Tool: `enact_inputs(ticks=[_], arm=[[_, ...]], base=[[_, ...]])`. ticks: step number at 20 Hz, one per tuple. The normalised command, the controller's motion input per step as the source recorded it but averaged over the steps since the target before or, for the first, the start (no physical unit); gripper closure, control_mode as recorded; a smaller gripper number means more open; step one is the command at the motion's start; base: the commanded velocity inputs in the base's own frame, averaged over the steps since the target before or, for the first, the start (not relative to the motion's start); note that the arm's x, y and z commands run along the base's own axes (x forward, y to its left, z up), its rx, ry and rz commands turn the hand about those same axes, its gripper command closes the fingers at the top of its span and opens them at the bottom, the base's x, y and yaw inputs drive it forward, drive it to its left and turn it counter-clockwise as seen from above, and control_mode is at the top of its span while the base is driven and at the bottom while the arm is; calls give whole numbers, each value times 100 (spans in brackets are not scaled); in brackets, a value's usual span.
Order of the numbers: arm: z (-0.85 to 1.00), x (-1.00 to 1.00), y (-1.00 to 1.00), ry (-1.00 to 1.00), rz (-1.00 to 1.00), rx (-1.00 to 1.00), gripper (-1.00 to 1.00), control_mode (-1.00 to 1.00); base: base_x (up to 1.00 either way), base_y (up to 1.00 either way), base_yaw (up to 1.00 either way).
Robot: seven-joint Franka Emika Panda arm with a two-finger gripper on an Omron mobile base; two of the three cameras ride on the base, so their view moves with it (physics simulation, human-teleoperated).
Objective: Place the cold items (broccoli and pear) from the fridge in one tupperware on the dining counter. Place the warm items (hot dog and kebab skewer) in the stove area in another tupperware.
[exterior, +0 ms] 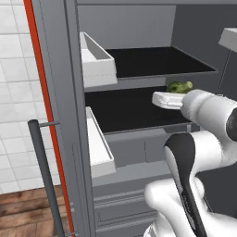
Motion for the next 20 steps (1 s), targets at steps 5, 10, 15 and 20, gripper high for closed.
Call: enact_inputs(ticks=[5, 10, 15, 20], arm=[[11, -93, -19, 13, 0, 0, 100, -100], [7, -87, -12, 16, 0, 0, 100, -100], [-1, -72, -1, 1, 0, 0, 100, 100], [0, 0, 0, 0, 0, 0, 100, 100]], base=[[0, 0, 0], [0, 0, 0], [-20, 0, 0], [-100, 2, 0]])
